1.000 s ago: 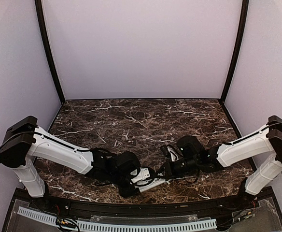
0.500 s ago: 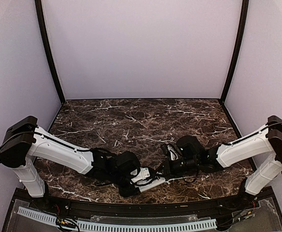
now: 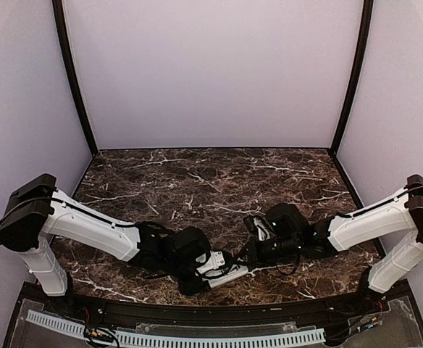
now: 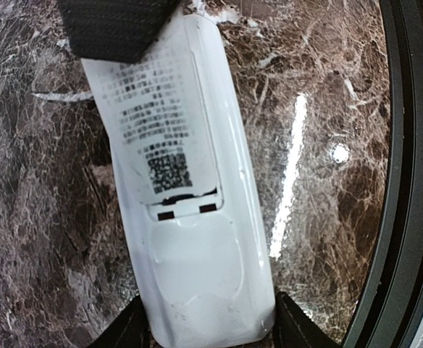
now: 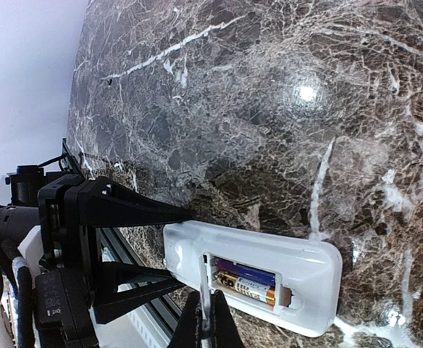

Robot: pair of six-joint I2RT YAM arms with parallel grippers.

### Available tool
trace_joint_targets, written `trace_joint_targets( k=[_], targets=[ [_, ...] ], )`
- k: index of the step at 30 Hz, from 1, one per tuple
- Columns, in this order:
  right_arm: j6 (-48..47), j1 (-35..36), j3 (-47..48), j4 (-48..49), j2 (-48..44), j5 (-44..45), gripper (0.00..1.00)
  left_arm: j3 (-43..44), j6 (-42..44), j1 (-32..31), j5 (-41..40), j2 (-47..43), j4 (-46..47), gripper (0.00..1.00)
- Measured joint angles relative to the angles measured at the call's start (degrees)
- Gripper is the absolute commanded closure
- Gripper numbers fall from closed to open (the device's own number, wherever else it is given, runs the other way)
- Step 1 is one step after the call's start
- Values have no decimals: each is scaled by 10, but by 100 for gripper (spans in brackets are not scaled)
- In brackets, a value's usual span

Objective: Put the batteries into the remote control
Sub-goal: Load the battery cover onto the remote control without the battery cover.

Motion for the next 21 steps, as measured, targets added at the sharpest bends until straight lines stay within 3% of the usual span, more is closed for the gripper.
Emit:
trace_joint_targets(
  k=[21],
  targets=[
    [27, 4, -7, 36, 35, 5, 100, 1, 0, 0, 0, 1, 0, 46]
  ],
)
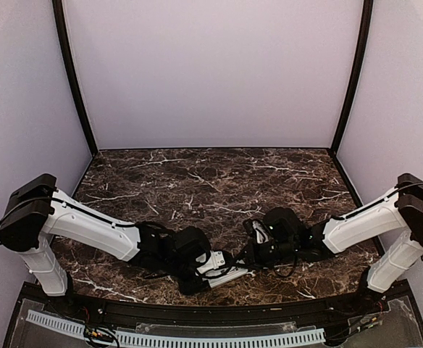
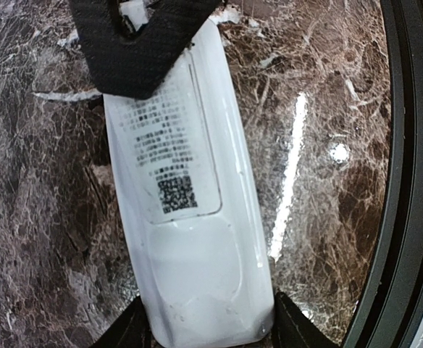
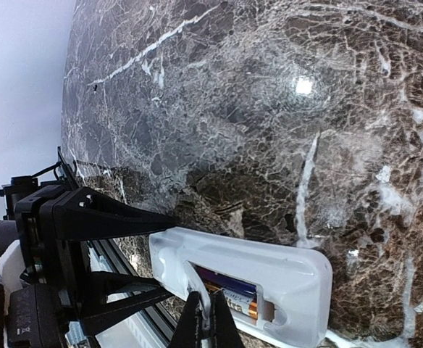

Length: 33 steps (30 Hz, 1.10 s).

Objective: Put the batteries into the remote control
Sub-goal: Load the battery cover onto the remote control without the battery cover.

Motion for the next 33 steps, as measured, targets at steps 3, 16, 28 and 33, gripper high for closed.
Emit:
trace_joint_targets(
  k=[3, 16, 28, 33],
  targets=[
    [8, 0, -1, 2, 1, 2, 100, 0, 0, 0, 0, 0, 0, 46],
    [12, 6, -1, 3, 4, 3, 100, 33, 12, 0, -9, 10, -2, 34],
    [12, 6, -3, -1, 6, 3, 98, 58, 32, 0, -8, 34, 58, 51],
    [11, 6, -3, 2, 9, 2, 97, 58, 31, 0, -4, 37, 74, 58]
  ],
)
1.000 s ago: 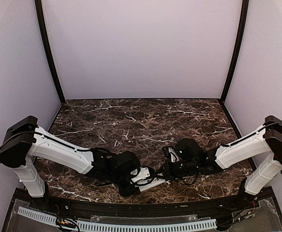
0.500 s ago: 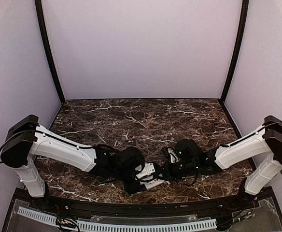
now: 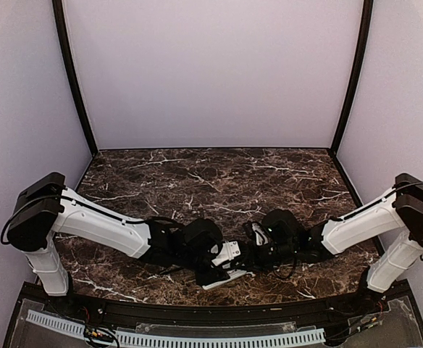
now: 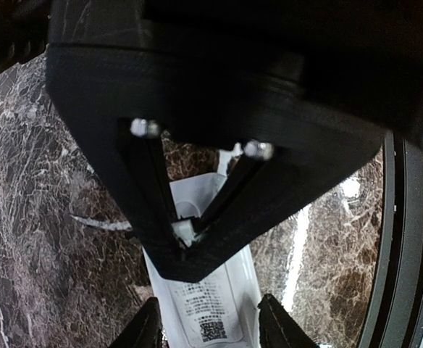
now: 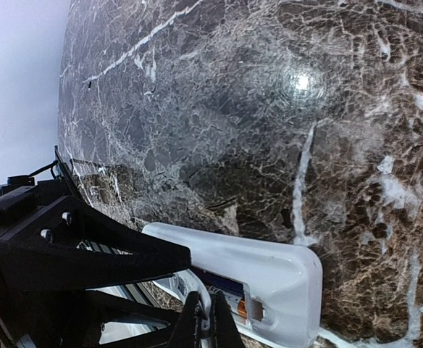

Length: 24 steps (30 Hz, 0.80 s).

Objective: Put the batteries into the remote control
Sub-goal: Load the battery cover onto the remote control without the battery cover.

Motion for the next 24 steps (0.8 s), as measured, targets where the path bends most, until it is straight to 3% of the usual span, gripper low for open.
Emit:
trace_joint_targets(
  k=[7, 10, 24],
  targets=[
    [0, 0, 0, 9, 8, -2, 97, 0, -2, 0, 5, 5, 10, 63],
    [1, 0, -2, 11, 9, -2, 95, 0, -5, 0, 7, 7, 12, 70],
    [-2, 0, -3, -1, 10, -5, 89, -17, -20, 1, 10, 4, 36, 78]
  ],
)
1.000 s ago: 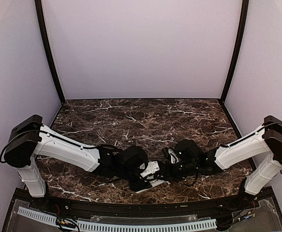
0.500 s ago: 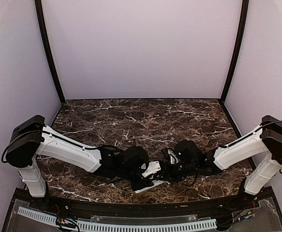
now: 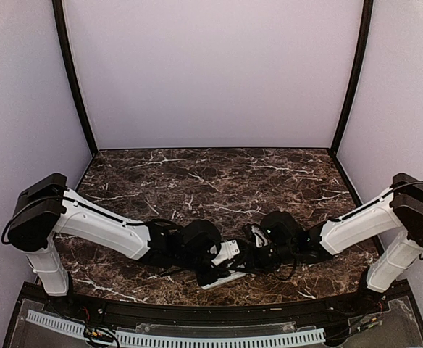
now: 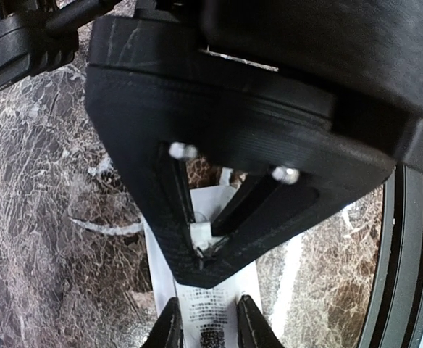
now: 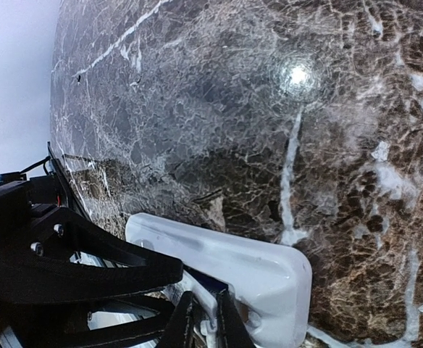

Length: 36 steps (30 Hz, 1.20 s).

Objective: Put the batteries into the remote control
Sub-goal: Load the battery cover onto the remote control without the battery cover.

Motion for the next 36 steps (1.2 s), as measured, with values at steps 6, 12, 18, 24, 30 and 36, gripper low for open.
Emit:
trace_joint_targets(
  k=[6, 12, 18, 24, 30, 36],
  targets=[
    [-17, 1, 18, -39, -3, 2, 85, -4, -4, 0, 1, -2, 4, 81],
    [-32, 2, 28, -71, -13, 4, 81, -11, -7, 0, 4, -9, 8, 82],
    [-46, 2, 38, -97, -17, 5, 79, -15, -11, 0, 8, -17, -1, 82],
    [-65, 0, 53, -129, -21, 7, 73, -15, -12, 0, 9, -17, -3, 82],
    [-80, 0, 70, -171, -29, 15, 69, -20, -15, 0, 10, -21, -4, 82],
    [-97, 0, 88, -209, -31, 34, 67, -21, -16, 0, 9, -21, -6, 82]
  ],
)
